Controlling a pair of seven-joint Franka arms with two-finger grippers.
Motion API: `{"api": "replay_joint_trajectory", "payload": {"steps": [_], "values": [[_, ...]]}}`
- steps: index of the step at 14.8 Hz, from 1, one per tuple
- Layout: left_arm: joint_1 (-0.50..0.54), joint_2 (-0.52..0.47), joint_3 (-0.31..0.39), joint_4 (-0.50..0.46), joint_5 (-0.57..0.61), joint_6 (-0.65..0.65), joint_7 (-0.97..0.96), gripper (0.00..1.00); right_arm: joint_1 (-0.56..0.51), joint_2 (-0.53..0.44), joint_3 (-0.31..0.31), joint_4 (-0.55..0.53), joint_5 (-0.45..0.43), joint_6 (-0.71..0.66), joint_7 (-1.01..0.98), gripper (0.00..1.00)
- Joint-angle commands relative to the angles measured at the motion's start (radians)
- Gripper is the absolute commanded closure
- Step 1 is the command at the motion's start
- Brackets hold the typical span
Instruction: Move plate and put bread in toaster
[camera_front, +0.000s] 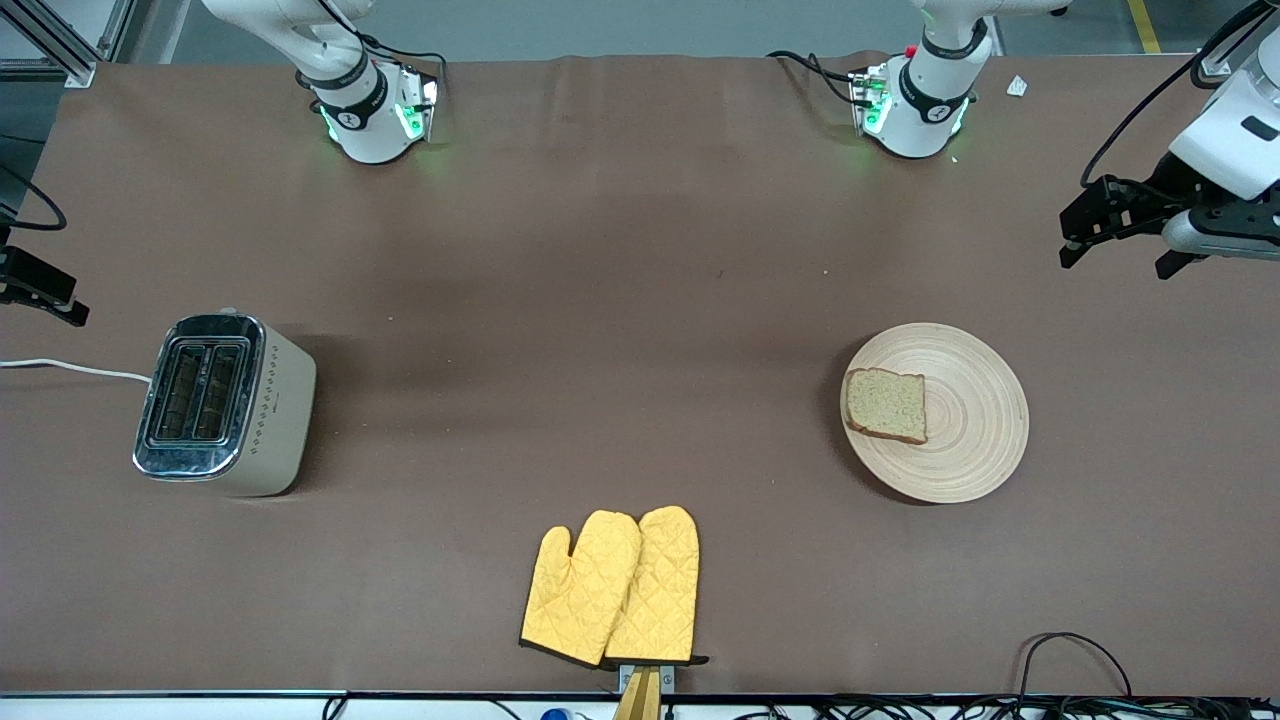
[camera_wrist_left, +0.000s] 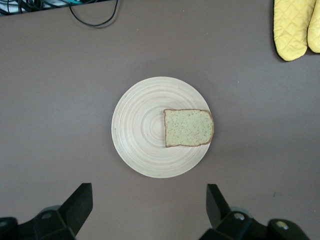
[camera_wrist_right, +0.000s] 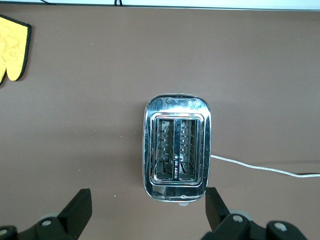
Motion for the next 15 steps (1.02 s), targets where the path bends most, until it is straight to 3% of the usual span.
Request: {"api": "replay_joint_trajectory", "payload": {"steps": [1,8,11,15], "values": [[0.015,0.030,-0.001,0.052,0.025,-0.039,0.016,0.00,-0.014,-0.013,0.011,-0.012,-0.002,-0.005,-0.011,0.00],[0.063,0.091,-0.002,0.055,0.008,-0.041,0.046,0.00,-0.016,-0.011,0.011,-0.014,-0.002,-0.005,-0.011,0.00],[0.185,0.219,-0.002,0.057,-0.151,-0.041,0.153,0.00,-0.016,-0.011,0.011,-0.014,-0.002,-0.005,-0.013,0.00],[0.308,0.477,-0.002,0.074,-0.378,-0.028,0.293,0.00,-0.016,-0.011,0.011,-0.014,-0.002,-0.005,-0.013,0.00]]}}
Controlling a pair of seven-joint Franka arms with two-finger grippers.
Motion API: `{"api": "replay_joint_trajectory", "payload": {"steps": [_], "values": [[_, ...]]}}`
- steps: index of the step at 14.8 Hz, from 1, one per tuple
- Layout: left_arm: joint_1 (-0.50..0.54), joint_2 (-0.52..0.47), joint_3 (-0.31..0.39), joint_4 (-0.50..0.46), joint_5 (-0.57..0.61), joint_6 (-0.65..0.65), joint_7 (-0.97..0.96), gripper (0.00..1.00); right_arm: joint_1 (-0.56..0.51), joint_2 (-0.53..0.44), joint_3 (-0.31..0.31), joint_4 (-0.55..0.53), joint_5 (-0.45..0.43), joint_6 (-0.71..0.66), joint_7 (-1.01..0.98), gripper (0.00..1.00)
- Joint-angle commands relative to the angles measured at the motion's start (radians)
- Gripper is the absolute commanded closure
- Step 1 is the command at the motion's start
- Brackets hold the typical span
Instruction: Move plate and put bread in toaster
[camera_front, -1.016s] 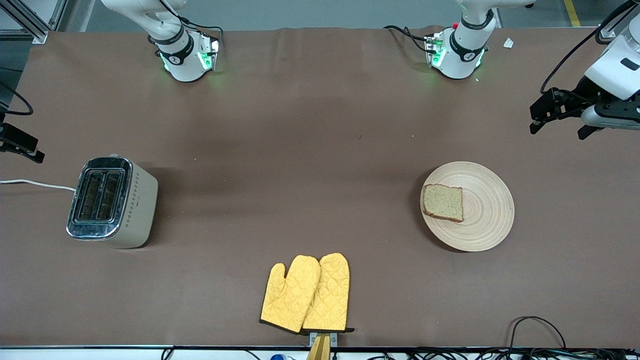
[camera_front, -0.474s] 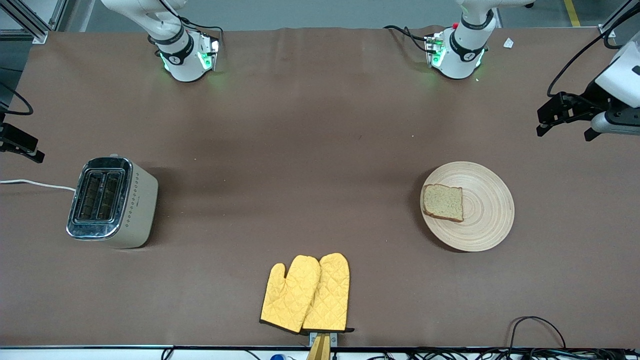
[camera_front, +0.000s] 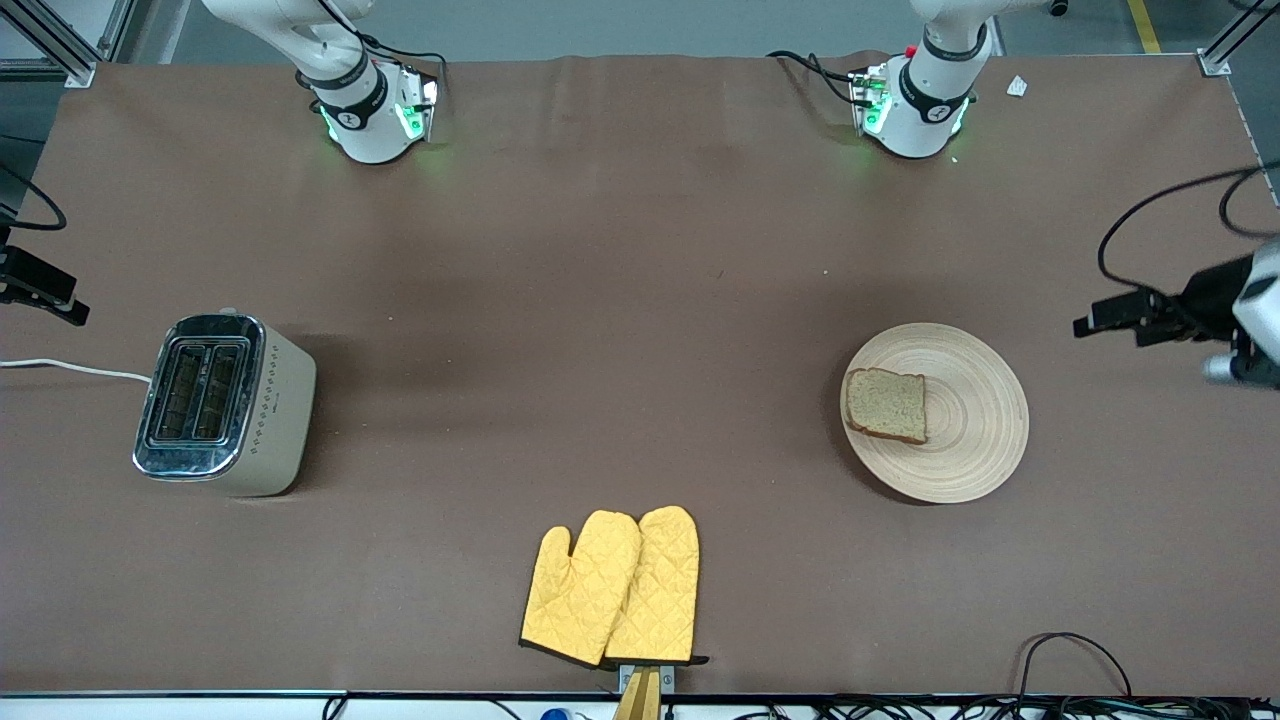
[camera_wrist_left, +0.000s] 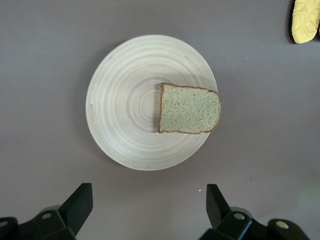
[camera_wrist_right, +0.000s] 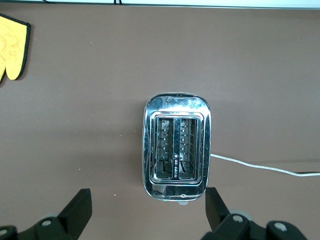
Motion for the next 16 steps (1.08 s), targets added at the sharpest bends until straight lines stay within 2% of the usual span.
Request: {"api": "replay_joint_trajectory", "payload": {"steps": [1,4,10,11,15,16], "values": [[0.057,0.206,-0.008,0.084,-0.113,0.001,0.123,0.00,-0.015,-0.011,0.011,-0.012,-0.002,-0.001,-0.012,0.00],[0.127,0.425,-0.008,0.196,-0.169,0.001,0.292,0.00,-0.015,-0.011,0.011,-0.012,-0.002,-0.001,-0.012,0.00],[0.161,0.596,-0.008,0.218,-0.253,0.081,0.463,0.00,-0.013,-0.011,0.011,-0.012,-0.002,-0.001,-0.012,0.00],[0.161,0.611,-0.008,0.220,-0.258,0.082,0.474,0.06,-0.013,-0.011,0.011,-0.012,-0.002,-0.001,-0.012,0.00],[0.161,0.621,-0.008,0.215,-0.264,0.082,0.544,0.69,-0.013,-0.011,0.011,-0.012,-0.002,-0.001,-0.012,0.00],[0.161,0.625,-0.010,0.215,-0.266,0.082,0.546,0.76,-0.013,-0.011,0.011,-0.012,-0.002,-0.001,-0.012,0.00]]}}
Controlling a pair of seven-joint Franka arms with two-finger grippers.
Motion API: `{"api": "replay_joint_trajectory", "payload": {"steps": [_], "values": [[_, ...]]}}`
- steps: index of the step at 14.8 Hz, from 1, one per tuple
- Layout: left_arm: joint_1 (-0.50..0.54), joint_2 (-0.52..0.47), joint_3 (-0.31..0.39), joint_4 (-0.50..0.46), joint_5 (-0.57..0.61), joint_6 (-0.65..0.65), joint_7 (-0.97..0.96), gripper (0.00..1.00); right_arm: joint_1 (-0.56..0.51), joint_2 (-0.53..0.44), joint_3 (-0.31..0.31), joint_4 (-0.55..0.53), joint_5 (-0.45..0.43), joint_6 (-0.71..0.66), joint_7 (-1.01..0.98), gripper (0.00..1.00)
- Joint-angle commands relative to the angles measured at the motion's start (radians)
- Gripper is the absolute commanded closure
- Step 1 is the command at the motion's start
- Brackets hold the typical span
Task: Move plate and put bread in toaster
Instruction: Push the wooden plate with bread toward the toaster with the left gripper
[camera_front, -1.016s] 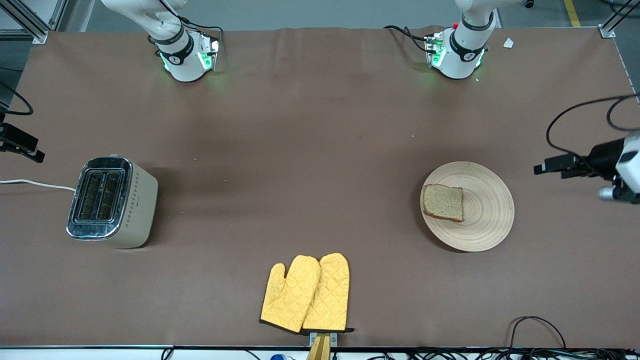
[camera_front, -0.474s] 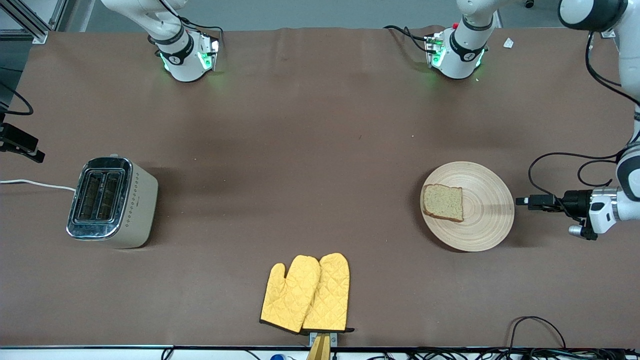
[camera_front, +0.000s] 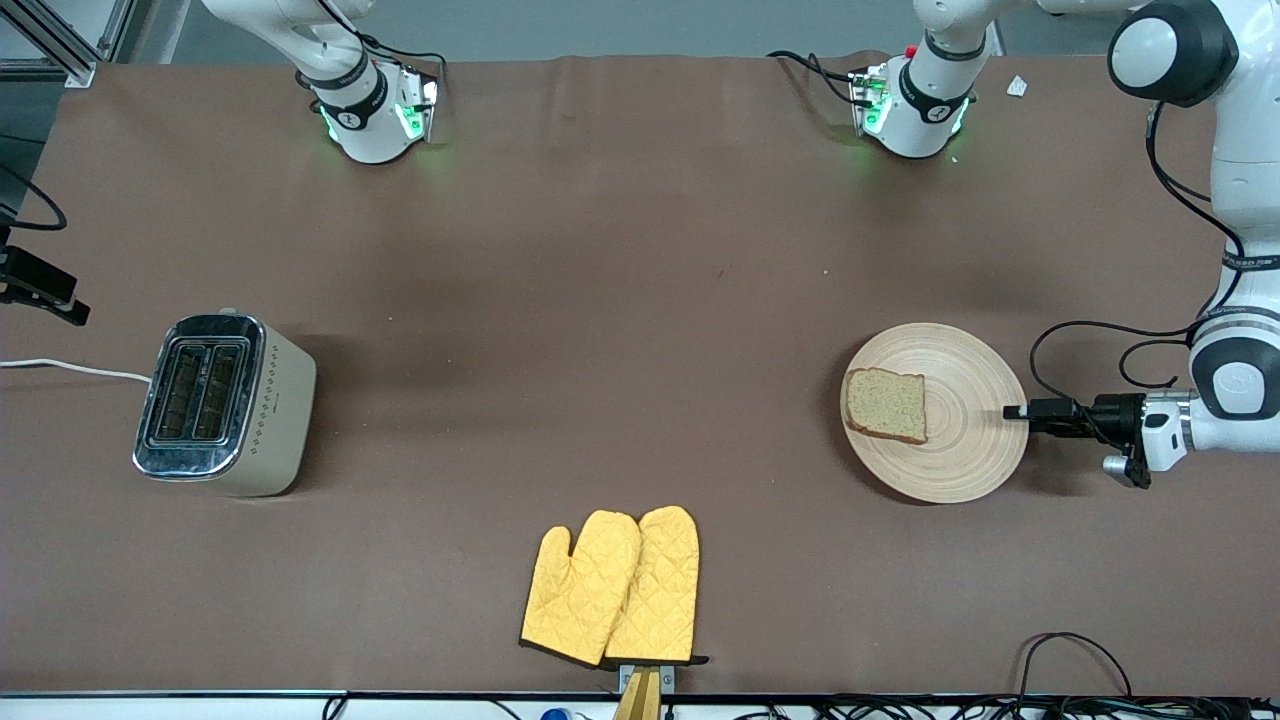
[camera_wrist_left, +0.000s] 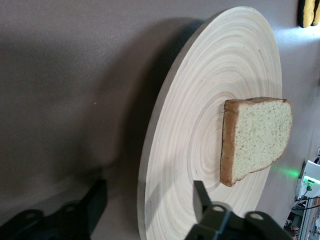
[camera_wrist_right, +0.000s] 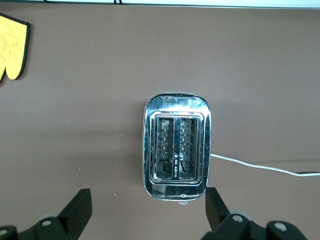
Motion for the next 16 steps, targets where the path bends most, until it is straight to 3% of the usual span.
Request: {"api": "replay_joint_trajectory", "payload": {"steps": [1,2,3,6,9,11,13,16], "values": [[0.004,0.010,-0.006,0.016,-0.021,-0.005,0.024,0.86,-0.012,-0.011,0.011,-0.012,-0.002,-0.001,-0.011,0.00],[0.004,0.010,-0.006,0.016,-0.034,-0.005,0.046,0.95,-0.012,-0.011,0.011,-0.012,-0.002,-0.001,-0.010,0.00],[0.004,0.009,-0.006,0.014,-0.037,-0.009,0.079,0.98,-0.013,-0.011,0.011,-0.012,-0.002,-0.007,-0.011,0.00],[0.004,-0.006,-0.030,0.019,-0.034,-0.047,0.121,0.99,-0.013,-0.011,0.011,-0.012,-0.002,-0.013,-0.011,0.00],[0.005,-0.022,-0.145,0.035,-0.050,-0.091,0.051,1.00,-0.015,-0.011,0.011,-0.012,-0.002,-0.013,-0.011,0.00],[-0.005,-0.020,-0.258,0.034,-0.071,-0.084,-0.082,1.00,-0.015,-0.011,0.011,-0.012,-0.002,-0.015,-0.011,0.00],[-0.063,-0.017,-0.325,0.034,-0.109,-0.018,-0.199,1.00,-0.013,-0.011,0.011,-0.012,-0.002,-0.016,-0.011,0.00],[-0.209,-0.014,-0.342,0.035,-0.204,0.101,-0.288,1.00,-0.013,-0.011,0.011,-0.012,-0.002,-0.021,-0.011,0.00]]}}
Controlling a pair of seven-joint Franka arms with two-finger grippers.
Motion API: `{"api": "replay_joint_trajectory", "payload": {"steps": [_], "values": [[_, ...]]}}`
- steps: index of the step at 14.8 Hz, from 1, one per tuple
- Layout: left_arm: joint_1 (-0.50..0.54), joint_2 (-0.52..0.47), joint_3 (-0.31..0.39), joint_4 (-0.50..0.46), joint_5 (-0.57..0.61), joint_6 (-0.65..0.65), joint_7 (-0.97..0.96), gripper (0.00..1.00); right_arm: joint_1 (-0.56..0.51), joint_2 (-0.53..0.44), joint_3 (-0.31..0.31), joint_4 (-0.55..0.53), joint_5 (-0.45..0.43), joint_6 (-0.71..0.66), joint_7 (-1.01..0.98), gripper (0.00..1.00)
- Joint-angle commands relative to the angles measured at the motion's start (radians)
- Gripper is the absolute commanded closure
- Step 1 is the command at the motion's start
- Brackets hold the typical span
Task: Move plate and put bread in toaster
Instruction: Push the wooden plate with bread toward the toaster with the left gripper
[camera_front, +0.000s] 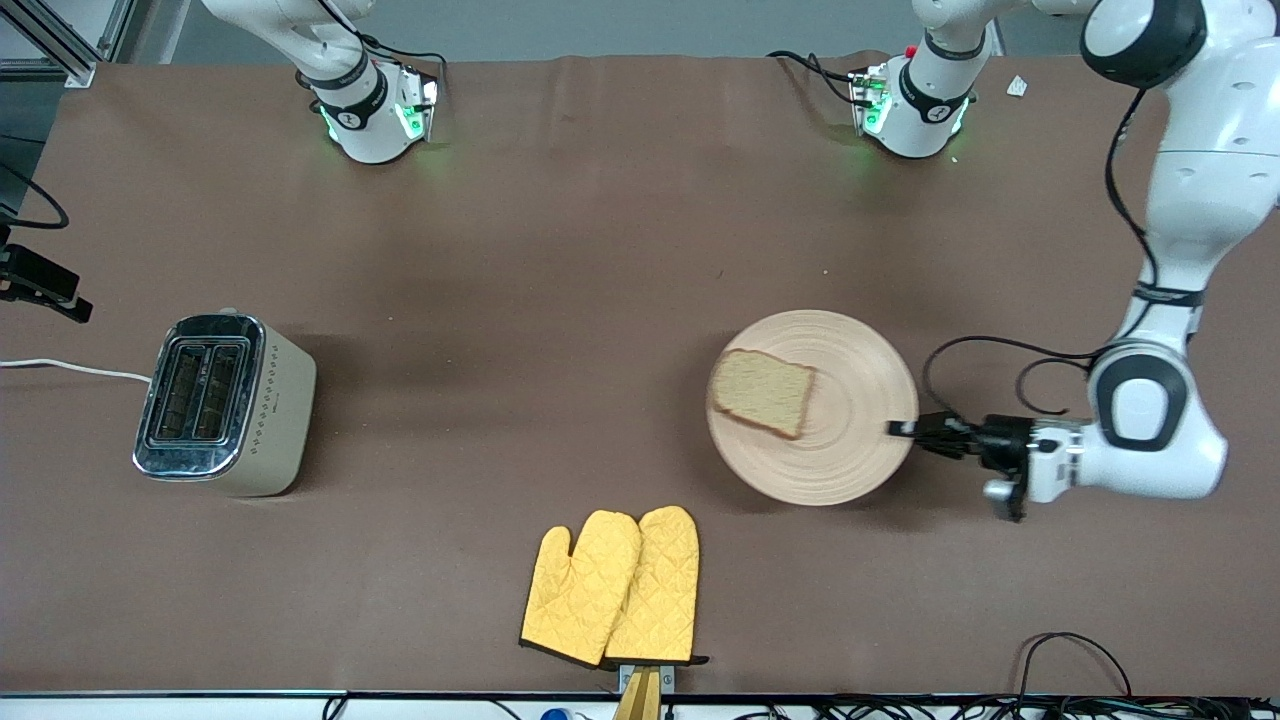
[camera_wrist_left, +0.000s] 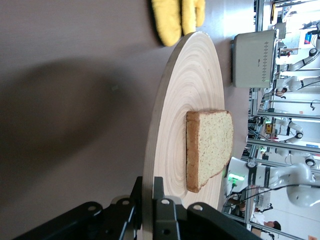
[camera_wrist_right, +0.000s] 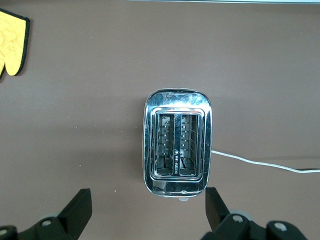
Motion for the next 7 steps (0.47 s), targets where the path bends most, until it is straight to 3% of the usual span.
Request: {"api": "replay_joint_trajectory", "payload": {"steps": [1,5,7], "values": [[-0.129,-0.003,-0.003,-0.003,-0.125,0.105,-0.056,1.00,-0.013,-0.011,0.011,-0.012,-0.002,-0.005,-0.011,0.00],[-0.358,0.044,0.000,0.000,-0.223,0.404,-0.119,1.00,-0.013,-0.011,0.011,-0.012,-0.002,-0.005,-0.009,0.00],[-0.438,0.088,0.000,0.023,-0.292,0.471,-0.118,1.00,-0.015,-0.011,0.011,-0.012,-0.002,-0.003,-0.009,0.00]]}}
